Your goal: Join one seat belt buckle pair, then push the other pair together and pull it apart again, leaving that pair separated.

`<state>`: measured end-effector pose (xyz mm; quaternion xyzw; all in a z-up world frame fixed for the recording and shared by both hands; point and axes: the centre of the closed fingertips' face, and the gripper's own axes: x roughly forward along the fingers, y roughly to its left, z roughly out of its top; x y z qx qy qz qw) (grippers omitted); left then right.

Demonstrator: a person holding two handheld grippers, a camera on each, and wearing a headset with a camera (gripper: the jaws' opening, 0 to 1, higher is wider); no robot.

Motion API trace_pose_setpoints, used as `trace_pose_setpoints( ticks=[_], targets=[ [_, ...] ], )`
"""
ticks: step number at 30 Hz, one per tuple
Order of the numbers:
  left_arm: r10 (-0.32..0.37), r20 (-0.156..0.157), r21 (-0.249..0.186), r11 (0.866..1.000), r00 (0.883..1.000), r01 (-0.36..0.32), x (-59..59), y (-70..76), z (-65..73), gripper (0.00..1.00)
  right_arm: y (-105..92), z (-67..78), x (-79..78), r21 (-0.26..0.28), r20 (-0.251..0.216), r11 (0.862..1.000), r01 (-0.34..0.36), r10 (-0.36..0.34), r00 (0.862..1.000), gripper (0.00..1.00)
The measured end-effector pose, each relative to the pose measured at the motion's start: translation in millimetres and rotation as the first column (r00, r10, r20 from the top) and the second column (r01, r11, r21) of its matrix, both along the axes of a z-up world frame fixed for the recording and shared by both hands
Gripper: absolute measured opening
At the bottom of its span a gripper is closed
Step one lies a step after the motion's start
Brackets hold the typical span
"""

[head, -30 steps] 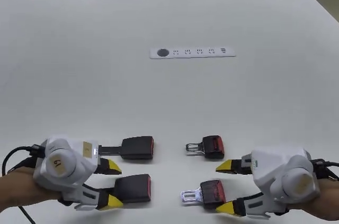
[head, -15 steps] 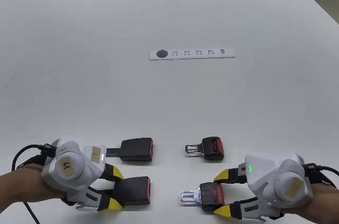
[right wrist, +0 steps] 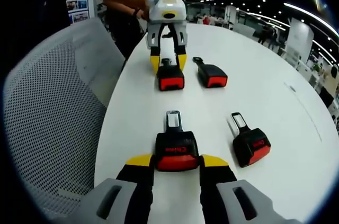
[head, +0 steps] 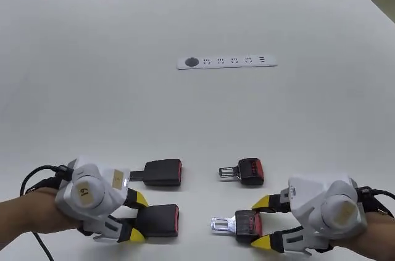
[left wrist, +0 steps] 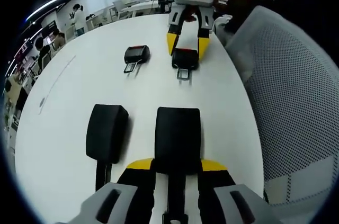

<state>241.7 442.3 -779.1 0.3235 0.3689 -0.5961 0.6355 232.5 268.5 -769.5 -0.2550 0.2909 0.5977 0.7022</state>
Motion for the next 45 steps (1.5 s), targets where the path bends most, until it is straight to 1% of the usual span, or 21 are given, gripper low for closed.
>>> trace_pose_setpoints(
  ticks=[7,11,18,23,31,40,45],
  targets=[
    [0.011,0.0,0.003,1.0,1.0,-0.011,-0.1,0.0,-0.6,0.32,1.4,1.5,-0.3,-0.01,0.007,1.0,-0.012,0.012,1.0,0.29],
    [0.014,-0.003,0.004,1.0,1.0,-0.014,-0.1,0.8,-2.0,0.31,2.6,2.3,-0.2,-0.008,0.004,1.0,-0.009,0.009,1.0,0.29],
    [0.023,-0.009,0.006,1.0,1.0,-0.023,-0.3,-0.3,-0.4,0.31,5.0,3.5,0.6,-0.01,0.009,1.0,-0.004,0.004,1.0,0.29],
    [0.024,-0.011,0.01,1.0,1.0,-0.024,0.1,0.0,-0.1,0.32,9.6,4.6,1.1,-0.002,-0.001,1.0,0.006,-0.006,1.0,0.29],
    [0.008,-0.009,0.04,0.999,1.0,-0.008,-0.5,1.5,-0.6,0.32,18.3,5.2,3.7,0.003,0.005,1.0,0.003,-0.003,1.0,0.29],
    [0.014,-0.011,0.047,0.999,1.0,-0.014,-1.0,1.2,-0.2,0.32,26.4,5.9,4.8,0.003,0.009,1.0,-0.006,0.006,1.0,0.29],
    [0.017,-0.012,0.05,0.999,1.0,-0.016,-1.0,0.7,0.5,0.32,31.3,3.0,7.4,0.003,0.008,1.0,-0.014,0.013,1.0,0.3]
  ],
)
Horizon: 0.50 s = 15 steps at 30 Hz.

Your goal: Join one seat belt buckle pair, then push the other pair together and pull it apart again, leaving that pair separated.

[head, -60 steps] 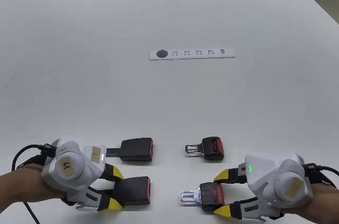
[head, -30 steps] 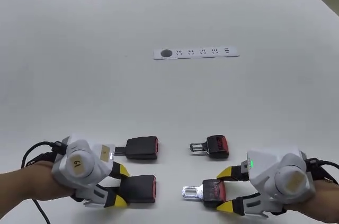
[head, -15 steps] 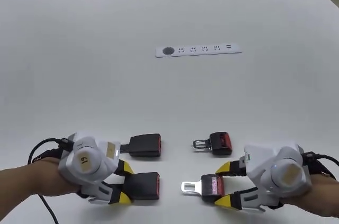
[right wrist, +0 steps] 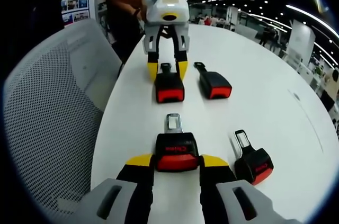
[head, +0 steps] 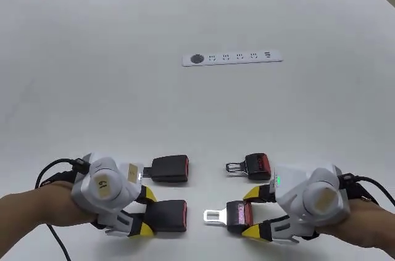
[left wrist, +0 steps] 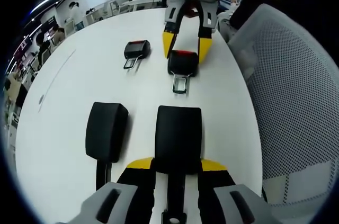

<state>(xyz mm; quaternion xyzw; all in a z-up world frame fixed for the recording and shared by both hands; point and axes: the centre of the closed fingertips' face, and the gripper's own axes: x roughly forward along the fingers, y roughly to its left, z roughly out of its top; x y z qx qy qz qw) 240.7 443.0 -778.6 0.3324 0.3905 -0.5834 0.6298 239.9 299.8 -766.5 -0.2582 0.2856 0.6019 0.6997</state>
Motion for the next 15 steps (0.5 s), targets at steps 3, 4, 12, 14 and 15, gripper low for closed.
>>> trace_pose_setpoints(
  ticks=[3,4,12,14,15],
  targets=[
    [0.0,-0.001,0.004,1.0,1.0,0.0,0.0,0.4,-0.2,0.32,3.2,-1.8,0.9,0.001,-0.001,1.0,-0.005,0.005,1.0,0.3],
    [0.0,-0.002,0.006,1.0,1.0,0.0,0.1,0.6,-0.2,0.32,4.6,-1.1,1.0,0.003,0.0,1.0,-0.006,0.006,1.0,0.3],
    [0.001,-0.002,0.014,1.0,1.0,-0.001,1.3,1.3,-1.3,0.32,12.8,-2.7,1.7,0.006,-0.002,1.0,-0.017,0.017,1.0,0.3],
    [0.004,-0.003,0.014,1.0,1.0,-0.004,1.2,1.0,-1.1,0.32,14.8,-2.8,1.7,0.006,-0.003,1.0,-0.017,0.018,1.0,0.3],
    [0.005,-0.004,0.015,1.0,1.0,-0.005,1.2,1.2,-1.3,0.32,15.6,-2.8,1.5,0.007,-0.004,1.0,-0.019,0.019,1.0,0.3]
  ],
)
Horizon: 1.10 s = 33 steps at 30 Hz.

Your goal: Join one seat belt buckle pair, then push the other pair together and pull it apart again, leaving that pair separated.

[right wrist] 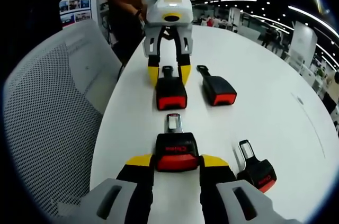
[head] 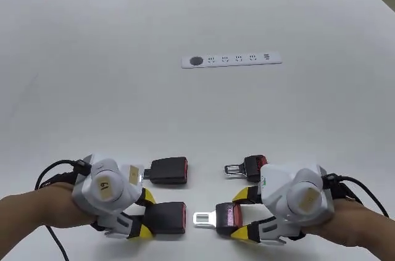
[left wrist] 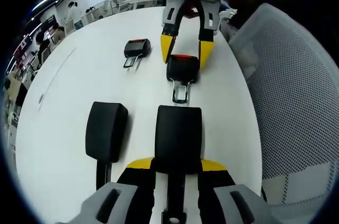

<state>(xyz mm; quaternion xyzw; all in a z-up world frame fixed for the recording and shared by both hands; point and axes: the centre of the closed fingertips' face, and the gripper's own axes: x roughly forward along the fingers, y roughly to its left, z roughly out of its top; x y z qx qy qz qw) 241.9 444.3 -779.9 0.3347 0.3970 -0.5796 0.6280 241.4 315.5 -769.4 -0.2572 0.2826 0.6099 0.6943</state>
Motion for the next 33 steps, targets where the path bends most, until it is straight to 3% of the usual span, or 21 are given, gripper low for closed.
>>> trace_pose_setpoints(
  ticks=[33],
  targets=[
    [-0.008,0.002,0.003,1.0,1.0,0.008,0.0,0.0,-0.8,0.32,30.0,-2.7,0.6,0.007,0.001,1.0,-0.021,0.021,1.0,0.29]
  ],
)
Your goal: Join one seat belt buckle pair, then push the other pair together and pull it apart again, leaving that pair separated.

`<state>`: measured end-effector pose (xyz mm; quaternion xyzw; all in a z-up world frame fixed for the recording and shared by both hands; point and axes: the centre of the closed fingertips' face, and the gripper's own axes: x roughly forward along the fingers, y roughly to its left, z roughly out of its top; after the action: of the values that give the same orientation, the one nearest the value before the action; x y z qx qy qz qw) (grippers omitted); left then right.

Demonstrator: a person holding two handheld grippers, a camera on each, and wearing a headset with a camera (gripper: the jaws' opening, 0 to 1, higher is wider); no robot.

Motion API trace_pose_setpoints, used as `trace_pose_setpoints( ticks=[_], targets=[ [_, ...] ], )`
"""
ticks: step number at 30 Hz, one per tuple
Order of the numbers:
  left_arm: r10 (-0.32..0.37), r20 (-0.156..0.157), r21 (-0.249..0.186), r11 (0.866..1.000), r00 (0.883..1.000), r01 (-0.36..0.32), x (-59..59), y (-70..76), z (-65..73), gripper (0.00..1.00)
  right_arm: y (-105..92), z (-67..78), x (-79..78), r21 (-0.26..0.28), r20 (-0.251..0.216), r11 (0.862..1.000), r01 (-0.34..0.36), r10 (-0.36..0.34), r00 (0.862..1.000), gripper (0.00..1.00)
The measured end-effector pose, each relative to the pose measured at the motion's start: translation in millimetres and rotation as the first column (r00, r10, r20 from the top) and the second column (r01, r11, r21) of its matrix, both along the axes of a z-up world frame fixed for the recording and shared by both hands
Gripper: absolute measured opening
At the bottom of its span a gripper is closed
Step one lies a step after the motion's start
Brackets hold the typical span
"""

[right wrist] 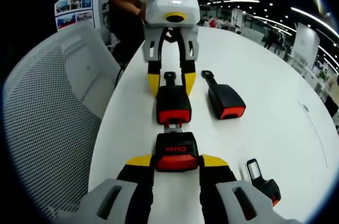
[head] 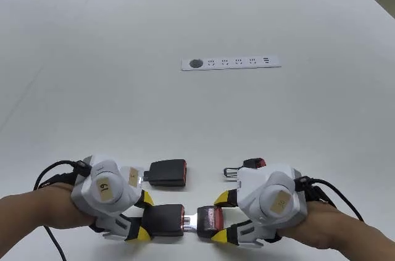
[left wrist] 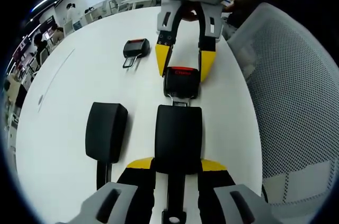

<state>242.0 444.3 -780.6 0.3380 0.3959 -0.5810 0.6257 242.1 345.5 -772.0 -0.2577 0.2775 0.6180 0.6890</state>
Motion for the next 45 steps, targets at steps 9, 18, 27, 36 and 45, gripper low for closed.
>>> trace_pose_setpoints(
  ticks=[9,18,27,36,45],
  targets=[
    [-0.008,0.004,-0.001,1.0,1.0,0.008,0.2,-0.5,0.3,0.31,0.9,1.2,-0.3,0.003,-0.004,1.0,0.004,-0.004,1.0,0.28],
    [-0.011,0.003,0.003,1.0,1.0,0.011,0.0,-0.9,0.6,0.31,2.6,0.8,-0.4,-0.007,-0.01,1.0,-0.009,0.009,1.0,0.27],
    [-0.013,0.001,0.011,1.0,1.0,0.013,0.0,-0.6,0.2,0.31,10.7,-1.1,-0.4,-0.003,-0.029,1.0,-0.005,0.004,1.0,0.27],
    [-0.007,0.001,0.012,1.0,1.0,0.007,1.0,-0.1,0.2,0.3,17.4,-0.5,-0.6,-0.003,-0.031,1.0,-0.009,0.009,0.999,0.27],
    [-0.009,-0.004,0.02,1.0,1.0,0.009,2.3,1.7,-3.1,0.3,18.4,11.5,-9.8,-0.003,-0.021,1.0,-0.024,0.024,0.999,0.27]
  ],
)
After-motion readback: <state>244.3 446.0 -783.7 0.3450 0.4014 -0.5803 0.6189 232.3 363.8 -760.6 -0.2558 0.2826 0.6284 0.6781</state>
